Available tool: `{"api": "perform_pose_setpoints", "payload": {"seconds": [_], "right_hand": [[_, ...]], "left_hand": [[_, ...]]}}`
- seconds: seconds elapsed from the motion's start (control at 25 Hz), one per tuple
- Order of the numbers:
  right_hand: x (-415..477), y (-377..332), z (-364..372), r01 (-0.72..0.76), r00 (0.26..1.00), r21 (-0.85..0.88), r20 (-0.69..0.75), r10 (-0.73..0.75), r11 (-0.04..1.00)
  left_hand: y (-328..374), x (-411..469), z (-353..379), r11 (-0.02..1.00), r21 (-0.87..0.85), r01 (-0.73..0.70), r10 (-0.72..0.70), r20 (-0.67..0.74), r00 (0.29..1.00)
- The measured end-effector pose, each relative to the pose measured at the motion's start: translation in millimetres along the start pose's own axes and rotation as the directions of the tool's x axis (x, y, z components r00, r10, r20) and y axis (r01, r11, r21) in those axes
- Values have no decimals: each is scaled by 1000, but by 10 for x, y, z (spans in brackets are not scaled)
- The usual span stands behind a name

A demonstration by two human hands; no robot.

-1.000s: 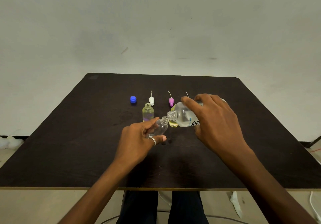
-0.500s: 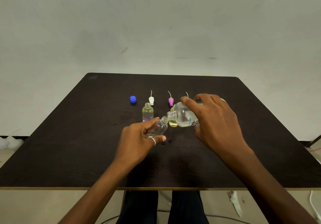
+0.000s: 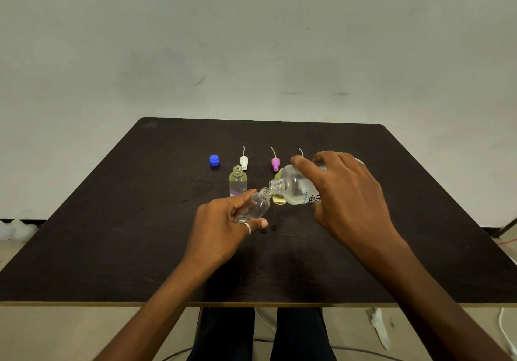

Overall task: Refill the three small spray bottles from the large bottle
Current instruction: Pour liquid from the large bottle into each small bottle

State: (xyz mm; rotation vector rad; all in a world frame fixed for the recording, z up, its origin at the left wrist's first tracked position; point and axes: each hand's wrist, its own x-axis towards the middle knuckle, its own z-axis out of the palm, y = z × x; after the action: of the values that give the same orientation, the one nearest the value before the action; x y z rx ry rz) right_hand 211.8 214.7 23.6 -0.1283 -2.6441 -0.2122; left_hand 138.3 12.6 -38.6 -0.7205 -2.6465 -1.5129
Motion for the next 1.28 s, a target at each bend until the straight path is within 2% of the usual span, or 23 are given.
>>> {"api": "perform_pose_setpoints", "payload": {"seconds": [1.28], "right_hand": [[6,-13,-20,3,1000,16,11,-3,1000]], "left_hand": [[-1,1,1,1000,17,4,-4,8,1000]]}}
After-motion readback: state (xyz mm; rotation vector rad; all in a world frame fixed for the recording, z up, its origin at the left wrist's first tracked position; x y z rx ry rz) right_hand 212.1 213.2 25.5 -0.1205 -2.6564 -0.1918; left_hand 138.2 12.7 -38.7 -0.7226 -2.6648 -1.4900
